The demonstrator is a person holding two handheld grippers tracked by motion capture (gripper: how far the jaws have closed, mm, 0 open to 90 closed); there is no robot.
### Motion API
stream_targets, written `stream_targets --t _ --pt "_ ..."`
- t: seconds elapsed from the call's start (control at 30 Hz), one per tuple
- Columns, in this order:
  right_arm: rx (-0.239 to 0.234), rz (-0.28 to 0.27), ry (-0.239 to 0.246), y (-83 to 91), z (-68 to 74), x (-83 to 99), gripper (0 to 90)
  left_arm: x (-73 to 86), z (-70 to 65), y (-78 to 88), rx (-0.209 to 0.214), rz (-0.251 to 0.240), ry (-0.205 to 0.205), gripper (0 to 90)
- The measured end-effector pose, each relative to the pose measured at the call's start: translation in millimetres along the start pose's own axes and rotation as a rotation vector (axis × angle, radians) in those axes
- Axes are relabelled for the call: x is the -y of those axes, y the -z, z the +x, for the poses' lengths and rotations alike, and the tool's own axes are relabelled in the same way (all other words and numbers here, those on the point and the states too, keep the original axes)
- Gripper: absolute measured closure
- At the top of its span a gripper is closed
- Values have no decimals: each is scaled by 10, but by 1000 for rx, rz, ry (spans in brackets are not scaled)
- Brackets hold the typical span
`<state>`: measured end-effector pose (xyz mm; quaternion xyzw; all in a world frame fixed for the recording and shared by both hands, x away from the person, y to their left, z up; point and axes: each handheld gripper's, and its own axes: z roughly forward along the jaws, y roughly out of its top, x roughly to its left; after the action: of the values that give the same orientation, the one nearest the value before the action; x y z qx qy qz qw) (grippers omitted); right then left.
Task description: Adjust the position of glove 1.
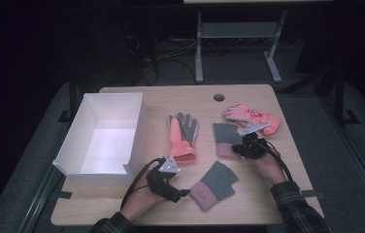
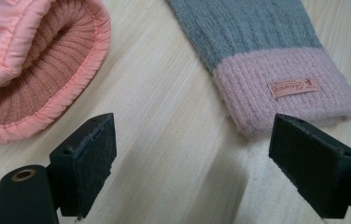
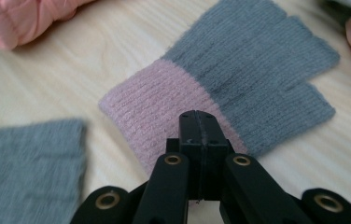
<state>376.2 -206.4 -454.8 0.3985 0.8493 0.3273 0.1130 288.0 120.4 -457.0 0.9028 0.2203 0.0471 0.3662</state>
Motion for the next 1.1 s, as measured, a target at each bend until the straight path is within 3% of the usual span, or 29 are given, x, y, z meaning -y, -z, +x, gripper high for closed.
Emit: stream_targets --t 0.6,0.73,0.9,1.1 --pt "-4 27 11 482 162 504 896 -5 -10 -5 -1 8 -10 145" --pt "36 -17 6 562 12 429 898 -5 -7 -14 -2 8 -7 145" --pt "109 -18 -49 446 -332 392 900 -6 -9 -17 0 11 -9 145" --pt "114 19 -71 375 -411 476 900 2 -8 -12 0 6 3 145"
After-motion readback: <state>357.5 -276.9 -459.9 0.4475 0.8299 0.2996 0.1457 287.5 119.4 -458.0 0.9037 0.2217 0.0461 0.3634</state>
